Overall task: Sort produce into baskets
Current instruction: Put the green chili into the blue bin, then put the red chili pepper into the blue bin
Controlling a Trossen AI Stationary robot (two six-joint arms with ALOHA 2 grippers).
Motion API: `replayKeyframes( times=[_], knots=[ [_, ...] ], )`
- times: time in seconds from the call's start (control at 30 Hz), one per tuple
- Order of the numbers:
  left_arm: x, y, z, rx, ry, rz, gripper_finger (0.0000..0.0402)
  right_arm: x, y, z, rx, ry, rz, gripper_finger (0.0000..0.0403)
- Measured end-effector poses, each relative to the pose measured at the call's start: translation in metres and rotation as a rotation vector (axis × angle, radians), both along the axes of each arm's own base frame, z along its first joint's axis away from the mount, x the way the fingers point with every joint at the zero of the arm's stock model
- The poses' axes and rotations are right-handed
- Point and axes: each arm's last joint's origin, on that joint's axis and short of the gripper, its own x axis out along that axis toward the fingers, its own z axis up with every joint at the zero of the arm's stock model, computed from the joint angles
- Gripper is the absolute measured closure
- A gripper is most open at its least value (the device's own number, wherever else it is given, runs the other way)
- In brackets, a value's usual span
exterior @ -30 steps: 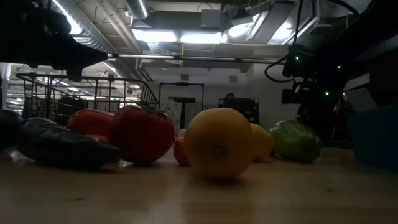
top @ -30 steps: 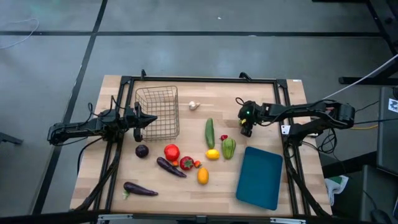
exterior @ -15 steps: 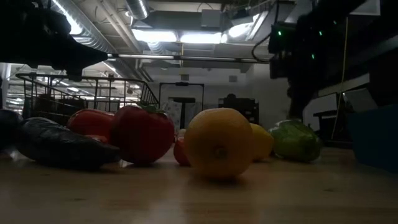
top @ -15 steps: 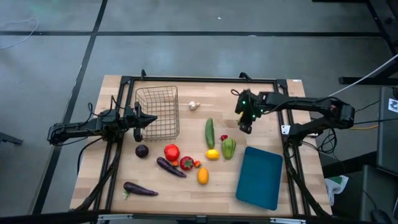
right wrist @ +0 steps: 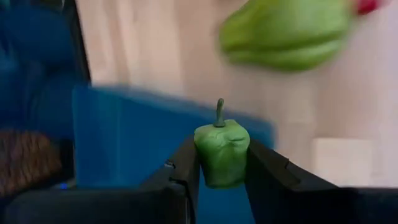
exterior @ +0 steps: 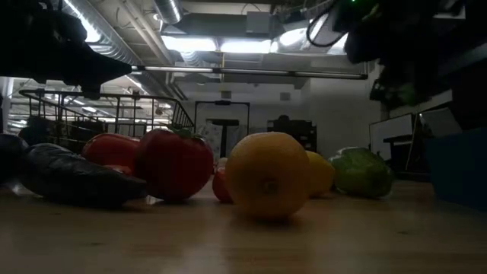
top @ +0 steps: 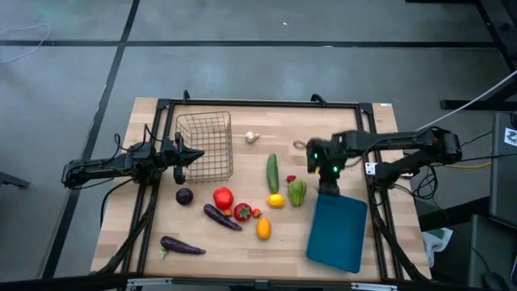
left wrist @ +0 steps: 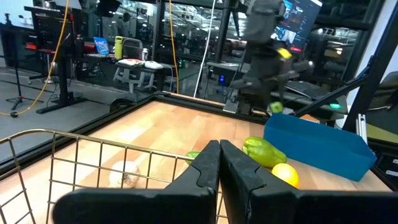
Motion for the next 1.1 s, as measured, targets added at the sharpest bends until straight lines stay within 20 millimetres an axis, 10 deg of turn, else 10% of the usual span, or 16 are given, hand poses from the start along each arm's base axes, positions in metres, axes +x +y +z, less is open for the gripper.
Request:
replayKeyframes(
  times=[0.33, 0.7, 1.1],
  knots=[
    [0.0, 0.0, 0.0, 0.0, 0.0, 0.0, 0.0396, -0.009, 0.056, -0.002, -0.104, 0.017, 0.202, 0.0303],
    [0.0, 0.0, 0.0, 0.0, 0.0, 0.0, 0.0396, -0.012, 0.065, -0.002, -0.159, 0.067, 0.103, 0.0301],
    [0.0, 0.0, 0.0, 0.0, 0.0, 0.0, 0.0396, -0.012, 0.065, -0.003, -0.14, 0.114, 0.003, 0.0172]
  ],
)
